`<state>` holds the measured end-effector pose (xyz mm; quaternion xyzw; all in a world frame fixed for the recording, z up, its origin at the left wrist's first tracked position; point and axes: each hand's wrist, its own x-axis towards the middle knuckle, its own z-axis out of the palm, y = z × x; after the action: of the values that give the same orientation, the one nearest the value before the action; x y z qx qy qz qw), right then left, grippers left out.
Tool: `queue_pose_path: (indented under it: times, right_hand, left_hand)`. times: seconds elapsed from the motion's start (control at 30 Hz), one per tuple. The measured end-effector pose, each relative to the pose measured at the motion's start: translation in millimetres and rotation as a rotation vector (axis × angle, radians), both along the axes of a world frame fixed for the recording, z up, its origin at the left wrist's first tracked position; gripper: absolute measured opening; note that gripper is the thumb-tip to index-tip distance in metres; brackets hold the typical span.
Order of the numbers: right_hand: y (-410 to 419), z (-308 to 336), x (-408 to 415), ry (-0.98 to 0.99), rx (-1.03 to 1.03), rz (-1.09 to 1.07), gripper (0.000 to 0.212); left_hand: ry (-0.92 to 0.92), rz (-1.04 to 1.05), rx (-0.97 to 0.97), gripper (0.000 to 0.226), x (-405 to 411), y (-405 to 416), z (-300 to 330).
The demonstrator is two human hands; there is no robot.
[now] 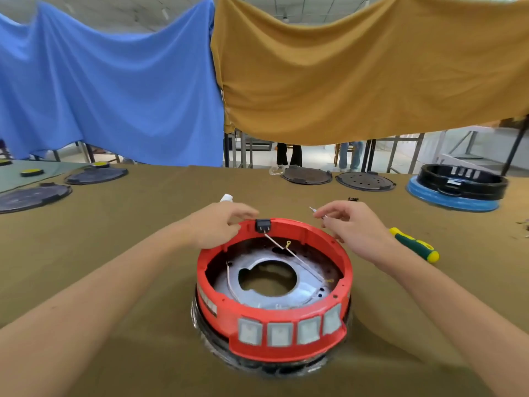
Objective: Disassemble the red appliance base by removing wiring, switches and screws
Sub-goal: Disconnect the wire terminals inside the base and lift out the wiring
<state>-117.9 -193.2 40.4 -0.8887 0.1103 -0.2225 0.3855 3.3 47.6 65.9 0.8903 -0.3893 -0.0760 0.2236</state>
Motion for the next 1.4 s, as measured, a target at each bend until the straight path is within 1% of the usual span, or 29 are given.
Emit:
queue_pose_path:
  times: [0.07, 0.1, 0.17, 0.2, 0.27, 0.37, 0.5, 0.53, 0.63, 0.73, 0.83, 0.87, 0.93, 1.0, 1.07, 1.13, 1.2, 1.3, 1.33, 1.4]
  right_hand:
    - [0, -2, 2, -0.052, 0.018, 0.018, 0.018]
    - [0, -3, 4, -0.070, 0.030, 0.027, 0.017]
    - [-1, -6, 7, -0.082, 0.032, 0.032, 0.018]
    - [-1, -7, 9, -0.078, 0.024, 0.035, 0.017]
    - [-1, -9, 13, -0.061, 0.025, 0.050, 0.018]
    - [0, -9, 13, -0.061, 0.048, 0.071, 0.016]
    - [2, -9, 10, -0.129, 0.058, 0.081, 0.004]
    - [2, -8, 10, -0.147, 0.061, 0.090, 0.003]
    - [3, -5, 9, -0.181, 0.095, 0.124, 0.008]
    - [5, -1, 9, -0.134, 0.135, 0.174, 0.004]
    - [7, 2, 13, -0.115, 0.139, 0.214, 0.005]
    - [9, 4, 14, -0.127, 0.135, 0.214, 0.002]
    - [13, 7, 18, -0.156, 0.143, 0.227, 0.008]
    - [16, 8, 22, -0.182, 0.184, 0.240, 0.014]
    - [21, 6, 29, -0.196, 0.160, 0.233, 0.019]
    - [25, 4, 35, -0.209, 0.125, 0.236, 0.020]
    - [28, 4, 40, -0.220, 0.094, 0.242, 0.018]
    - [31, 6, 45, -0.214, -0.025, 0.239, 0.018]
    - [32, 6, 46, -0.210, -0.063, 0.237, 0.020]
    - [33, 5, 47, -0.206, -0.126, 0.227, 0.022]
  left_hand:
    - [-0.053, 0.082, -0.049, 0.041, 7, -7, -8]
    - [-0.101, 0.144, -0.010, 0.036, 9, -10, -13]
    - [-0.192, 0.214, 0.128, 0.026, 8, -14, -23]
    - [-0.234, 0.227, 0.160, 0.023, 6, -15, -26]
    - [-0.279, 0.224, 0.145, 0.022, 5, -17, -28]
    - [-0.227, 0.132, 0.097, 0.026, 14, -18, -24]
    - [-0.104, 0.005, 0.084, 0.033, 28, -22, -17]
    - [-0.099, -0.007, 0.096, 0.033, 30, -24, -17]
    - [-0.134, 0.008, 0.087, 0.034, 30, -27, -21]
    - [-0.184, 0.008, 0.048, 0.032, 24, -27, -30]
    - [-0.107, -0.008, -0.066, 0.021, 20, -27, -24]
    - [-0.097, -0.010, -0.098, 0.015, 18, -28, -21]
    - [-0.106, -0.012, -0.143, 0.005, 13, -32, -16]
    - [-0.100, -0.011, -0.153, 0.011, 5, -39, -17]
    - [-0.082, 0.023, -0.125, 0.017, 0, -44, -22]
    - [-0.053, 0.102, -0.102, 0.020, -1, -47, -25]
    - [0.044, 0.190, -0.101, 0.021, -3, -50, -21]
    - [0.220, 0.267, -0.117, 0.019, -8, -55, -11]
    - [0.257, 0.289, -0.129, 0.019, -9, -57, -9]
    - [0.290, 0.326, -0.119, 0.026, -8, -59, -9]
